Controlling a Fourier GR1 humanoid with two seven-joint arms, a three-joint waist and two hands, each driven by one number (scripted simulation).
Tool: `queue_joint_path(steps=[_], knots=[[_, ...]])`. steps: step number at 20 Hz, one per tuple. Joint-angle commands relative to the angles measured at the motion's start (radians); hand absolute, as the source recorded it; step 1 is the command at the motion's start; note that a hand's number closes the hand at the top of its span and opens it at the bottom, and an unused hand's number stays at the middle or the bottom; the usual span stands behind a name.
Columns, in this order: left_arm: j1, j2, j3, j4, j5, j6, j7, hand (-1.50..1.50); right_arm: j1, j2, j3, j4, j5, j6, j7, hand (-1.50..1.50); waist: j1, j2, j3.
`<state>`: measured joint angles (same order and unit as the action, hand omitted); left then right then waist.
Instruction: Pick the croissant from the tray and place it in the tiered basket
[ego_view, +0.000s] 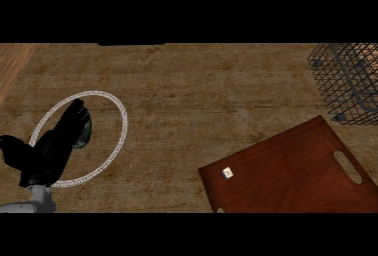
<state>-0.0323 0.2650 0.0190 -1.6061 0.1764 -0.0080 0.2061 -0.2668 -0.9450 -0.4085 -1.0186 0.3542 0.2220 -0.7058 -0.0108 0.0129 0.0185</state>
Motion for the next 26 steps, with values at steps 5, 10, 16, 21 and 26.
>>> queue_joint_path(steps=[5, 10, 16, 21, 26], knots=[[-0.031, 0.006, -0.005, 0.024, -0.012, -0.009, -0.006, 0.00, -0.047, -0.207, -0.095, 0.266, -0.139, 0.289, -0.273, 1.50, 0.033, 0.013, -0.007], [-0.065, 0.010, -0.010, 0.015, 0.004, -0.024, 0.028, 0.00, -0.101, -0.268, -0.043, 0.345, -0.144, 0.340, -0.319, 1.50, 0.065, 0.009, -0.010], [-0.084, -0.020, -0.046, 0.020, -0.012, -0.020, 0.033, 0.00, -0.195, -0.270, 0.046, 0.410, -0.134, 0.337, -0.298, 1.50, 0.082, 0.009, -0.012], [-0.083, -0.008, -0.033, 0.035, -0.009, -0.037, 0.024, 0.00, -0.316, -0.230, 0.139, 0.420, -0.108, 0.324, -0.246, 1.50, 0.080, 0.005, -0.015], [-0.131, 0.016, 0.012, 0.073, -0.002, -0.037, 0.027, 0.00, -0.384, -0.203, 0.203, 0.496, -0.064, 0.298, -0.252, 1.50, 0.063, 0.004, -0.016]])
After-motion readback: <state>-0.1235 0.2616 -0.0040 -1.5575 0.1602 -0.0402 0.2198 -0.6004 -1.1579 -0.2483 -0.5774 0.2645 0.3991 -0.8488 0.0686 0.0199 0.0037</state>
